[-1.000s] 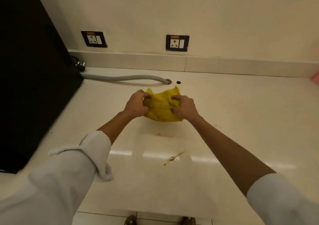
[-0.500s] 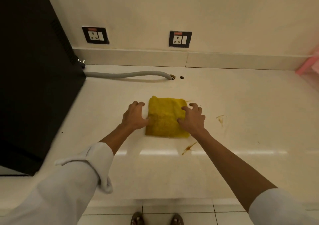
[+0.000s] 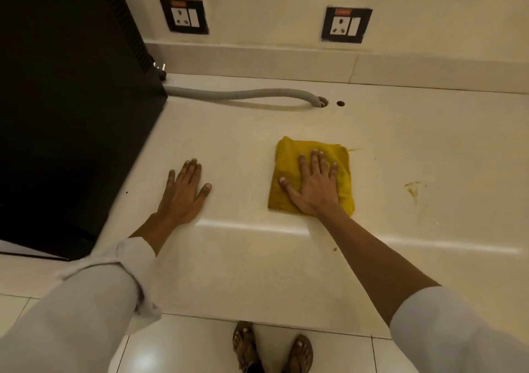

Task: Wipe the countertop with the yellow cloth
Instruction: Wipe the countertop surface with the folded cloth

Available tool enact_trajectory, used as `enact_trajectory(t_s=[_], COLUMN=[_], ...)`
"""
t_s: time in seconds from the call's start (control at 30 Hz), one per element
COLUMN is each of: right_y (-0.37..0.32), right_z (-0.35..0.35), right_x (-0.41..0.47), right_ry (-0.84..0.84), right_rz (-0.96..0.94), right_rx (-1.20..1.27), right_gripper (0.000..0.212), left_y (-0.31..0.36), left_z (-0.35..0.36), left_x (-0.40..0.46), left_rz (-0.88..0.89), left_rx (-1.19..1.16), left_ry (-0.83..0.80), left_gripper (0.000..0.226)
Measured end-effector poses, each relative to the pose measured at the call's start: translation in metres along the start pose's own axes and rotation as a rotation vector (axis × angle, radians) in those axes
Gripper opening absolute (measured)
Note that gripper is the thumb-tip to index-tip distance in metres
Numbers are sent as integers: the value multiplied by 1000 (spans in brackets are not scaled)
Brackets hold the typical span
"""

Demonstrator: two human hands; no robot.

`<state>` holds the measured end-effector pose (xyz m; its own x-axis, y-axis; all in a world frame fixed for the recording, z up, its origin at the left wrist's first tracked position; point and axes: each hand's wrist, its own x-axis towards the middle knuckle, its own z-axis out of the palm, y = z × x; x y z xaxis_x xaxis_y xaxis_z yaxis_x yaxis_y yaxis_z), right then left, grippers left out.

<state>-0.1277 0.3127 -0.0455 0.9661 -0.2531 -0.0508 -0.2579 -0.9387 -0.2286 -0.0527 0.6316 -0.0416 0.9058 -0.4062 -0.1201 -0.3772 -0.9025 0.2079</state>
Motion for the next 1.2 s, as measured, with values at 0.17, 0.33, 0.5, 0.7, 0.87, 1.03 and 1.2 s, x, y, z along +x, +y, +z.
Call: enact_trajectory(t_s=[0.17,0.33,0.5,0.7,0.87,1.03,1.2], right_y=[-1,-17,-55,-101,-129,-146,-140], right_z=[0,-1,4,15,26,33,37], right_x=[31,74,105,106,73,20,-33], right_ry=[28,23,18,-2,-14,-10,6], right_rz=[49,47,10,-46,-91,-124,-167], right_rx=[-33,-62,-52,-40,-41,-11,14], right_gripper=[94,93,91,89,89,88,86], left_y=[-3,-5,-10,-10,-11,-7,-5], left_z=[5,8,12,12,11,9,8], left_x=[0,1,4,3,3,-2,-7], left_rz=[8,19,28,39,44,20,27], left_rx=[-14,-47,-91,-168,-216,-192,-207], left_ry=[49,66,93,131,138,144,158], left_gripper=[74,73,75,75,73,70,69])
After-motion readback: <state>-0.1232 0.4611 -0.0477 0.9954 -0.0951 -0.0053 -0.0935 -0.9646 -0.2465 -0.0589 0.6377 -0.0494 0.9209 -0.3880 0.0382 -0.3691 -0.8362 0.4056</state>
